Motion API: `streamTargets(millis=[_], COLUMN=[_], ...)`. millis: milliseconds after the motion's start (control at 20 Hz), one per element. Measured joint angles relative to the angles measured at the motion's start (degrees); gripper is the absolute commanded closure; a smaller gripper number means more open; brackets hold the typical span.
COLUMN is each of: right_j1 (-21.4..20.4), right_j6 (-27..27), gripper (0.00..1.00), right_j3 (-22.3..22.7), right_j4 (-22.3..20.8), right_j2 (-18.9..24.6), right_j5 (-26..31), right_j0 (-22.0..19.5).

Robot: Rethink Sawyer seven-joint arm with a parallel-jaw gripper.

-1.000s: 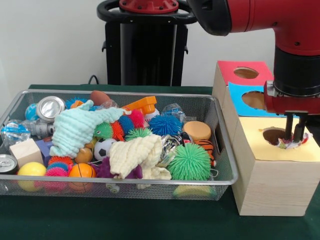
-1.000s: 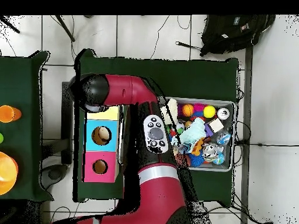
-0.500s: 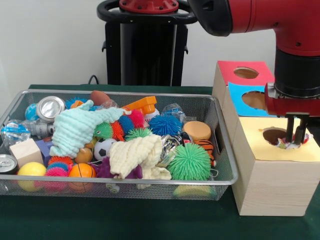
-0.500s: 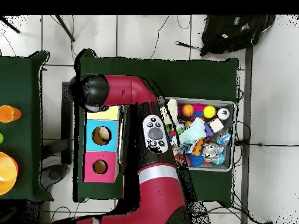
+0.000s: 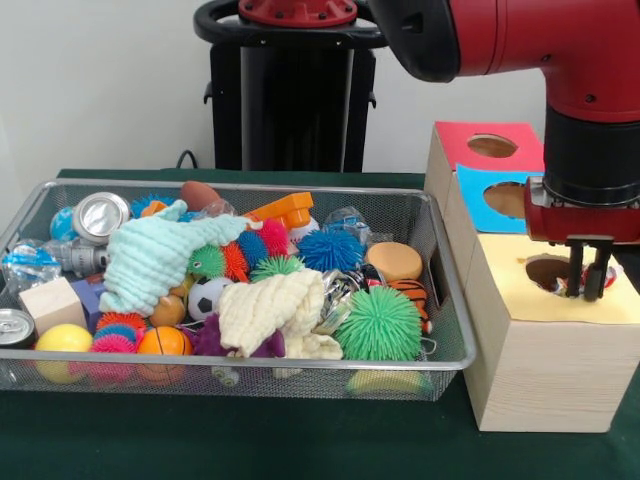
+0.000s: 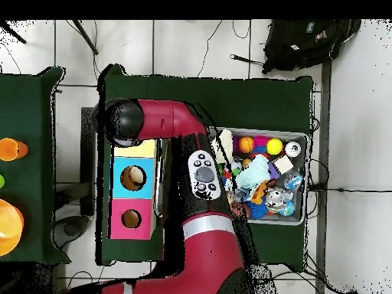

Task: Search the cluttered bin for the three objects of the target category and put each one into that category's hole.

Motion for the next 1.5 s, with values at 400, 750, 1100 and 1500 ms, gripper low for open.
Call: streamTargets(millis=[400, 750, 1100, 1500], right_j1=[0.09, 0.08, -0.05, -1.07], right_j6=[0.0, 0.0, 0.0, 0.0], gripper=[1.0, 1.0, 1.0, 1.0], right_j3=[0.0, 0.0, 0.35, 2.41], right_j4=[-0.29, -1.95, -2.53, -2.87], right_j2=[1.32, 3.36, 3.84, 3.84], right_j5=[-0.24, -0.31, -0.68, -1.43], right_j0=[-1.7, -4.51, -5.69, -5.79])
